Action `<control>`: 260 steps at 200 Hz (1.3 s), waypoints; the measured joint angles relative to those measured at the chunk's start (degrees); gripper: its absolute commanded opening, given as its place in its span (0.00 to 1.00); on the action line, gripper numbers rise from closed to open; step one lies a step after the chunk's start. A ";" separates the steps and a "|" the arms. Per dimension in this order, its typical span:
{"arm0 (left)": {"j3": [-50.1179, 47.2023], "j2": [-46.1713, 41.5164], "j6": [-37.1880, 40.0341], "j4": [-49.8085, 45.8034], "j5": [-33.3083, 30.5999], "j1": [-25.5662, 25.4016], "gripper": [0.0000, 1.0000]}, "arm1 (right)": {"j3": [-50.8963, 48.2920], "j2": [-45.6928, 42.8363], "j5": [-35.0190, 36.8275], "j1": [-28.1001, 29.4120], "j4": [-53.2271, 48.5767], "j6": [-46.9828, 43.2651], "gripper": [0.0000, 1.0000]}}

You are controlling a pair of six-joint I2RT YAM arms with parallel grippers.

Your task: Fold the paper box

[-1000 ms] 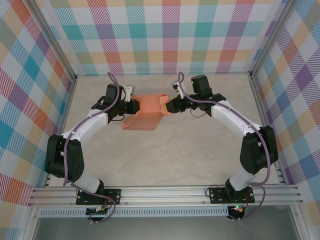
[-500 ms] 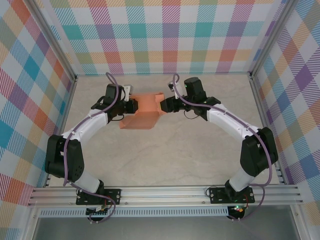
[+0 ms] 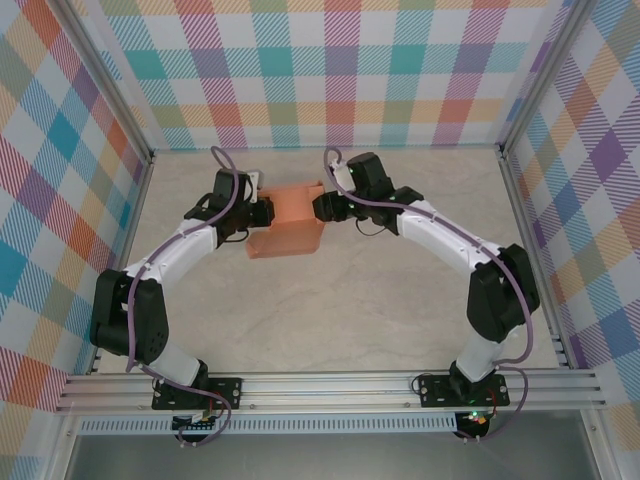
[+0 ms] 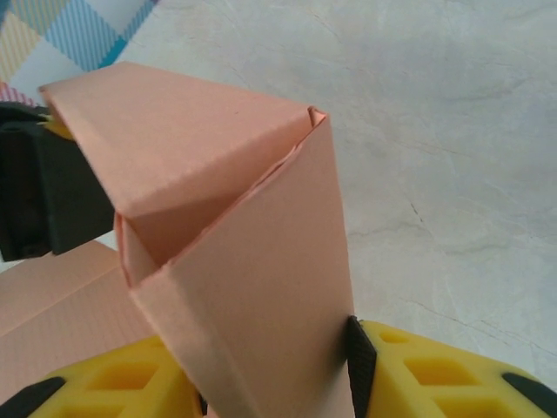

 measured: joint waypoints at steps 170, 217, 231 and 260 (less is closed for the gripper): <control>-0.81 8.41 -9.62 1.42 -22.12 -10.32 0.00 | 8.87 14.71 10.95 1.68 -8.31 -1.27 0.26; -0.48 11.17 -13.09 1.55 -25.33 -12.11 0.00 | 4.96 15.34 12.39 1.44 -3.52 -1.66 0.14; -0.48 11.54 -14.45 1.55 -25.97 -12.70 0.00 | 3.63 15.39 12.87 1.22 -1.57 -1.81 0.13; -0.61 12.22 -17.46 2.16 -27.58 -14.19 0.00 | 0.94 15.39 14.36 0.92 2.78 -3.28 0.26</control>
